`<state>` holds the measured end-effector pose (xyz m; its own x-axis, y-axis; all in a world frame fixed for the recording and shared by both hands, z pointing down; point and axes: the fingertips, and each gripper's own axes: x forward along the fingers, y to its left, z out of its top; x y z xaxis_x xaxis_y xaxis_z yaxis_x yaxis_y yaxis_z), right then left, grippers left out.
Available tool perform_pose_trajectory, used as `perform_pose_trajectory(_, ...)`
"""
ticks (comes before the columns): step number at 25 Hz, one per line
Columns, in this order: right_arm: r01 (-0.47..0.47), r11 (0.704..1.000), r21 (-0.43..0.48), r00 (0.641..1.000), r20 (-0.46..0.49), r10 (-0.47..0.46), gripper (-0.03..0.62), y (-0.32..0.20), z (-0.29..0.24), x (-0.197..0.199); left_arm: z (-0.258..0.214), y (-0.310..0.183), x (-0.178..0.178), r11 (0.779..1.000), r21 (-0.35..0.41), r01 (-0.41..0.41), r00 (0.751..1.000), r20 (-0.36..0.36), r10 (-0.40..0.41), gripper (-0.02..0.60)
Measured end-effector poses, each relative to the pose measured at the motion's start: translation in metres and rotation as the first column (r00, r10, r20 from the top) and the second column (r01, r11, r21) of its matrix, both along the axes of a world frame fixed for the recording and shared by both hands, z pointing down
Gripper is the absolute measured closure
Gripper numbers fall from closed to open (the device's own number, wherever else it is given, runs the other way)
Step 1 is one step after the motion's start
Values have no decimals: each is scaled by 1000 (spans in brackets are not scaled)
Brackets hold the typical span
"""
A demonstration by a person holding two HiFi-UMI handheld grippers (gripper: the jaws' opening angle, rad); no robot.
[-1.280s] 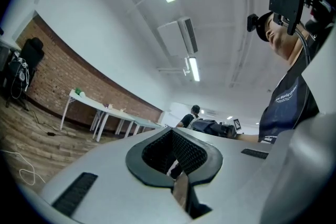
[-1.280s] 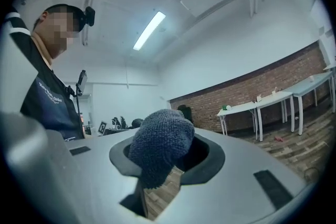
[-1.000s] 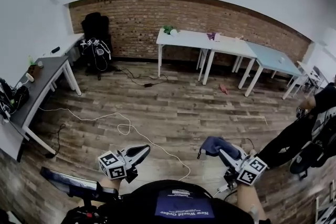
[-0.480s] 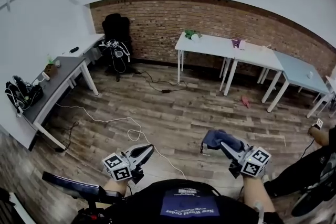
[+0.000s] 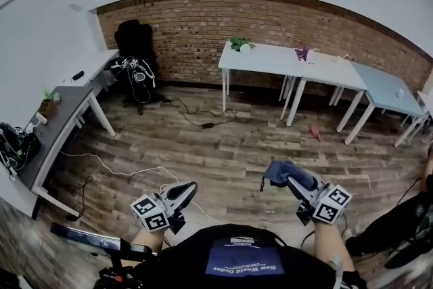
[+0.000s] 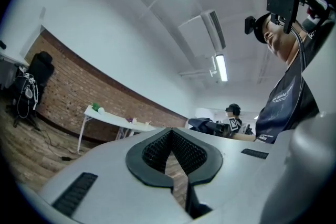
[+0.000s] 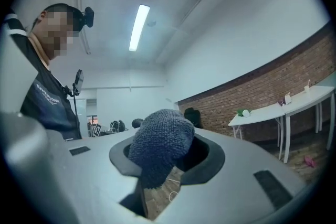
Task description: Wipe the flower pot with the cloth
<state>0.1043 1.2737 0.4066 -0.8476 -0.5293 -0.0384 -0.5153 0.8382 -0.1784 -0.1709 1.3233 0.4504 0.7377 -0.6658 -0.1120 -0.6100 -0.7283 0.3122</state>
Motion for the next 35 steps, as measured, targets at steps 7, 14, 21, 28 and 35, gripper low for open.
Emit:
perform_pose_trajectory(7, -98, 995, 12, 995, 3, 98, 476, -119, -16, -45, -24, -150, -52, 994, 21, -112, 994, 8, 112, 580)
perform_pose_trajectory(14, -147, 989, -22, 989, -3, 147, 476, -212, -6, -17, -2, -257, -16, 982, -24, -190, 982, -10, 190, 580)
perform_pose_trajectory(21, -69, 997, -28, 997, 18, 69, 476, -359, 1, 47, -1, -383, 39, 995, -59, -85, 996, -16, 84, 580)
perform_pose_trajectory(28, 65, 998, 0, 998, 19, -65, 476, -506, -22, 109, -37, -505, 120, 999, -40, -3, 998, -66, 1, 580)
perform_pose_trajectory(35, 125, 992, -22, 992, 21, -124, 476, -567, 3, 82, -13, -549, 104, 998, -50, 37, 999, -23, -38, 580)
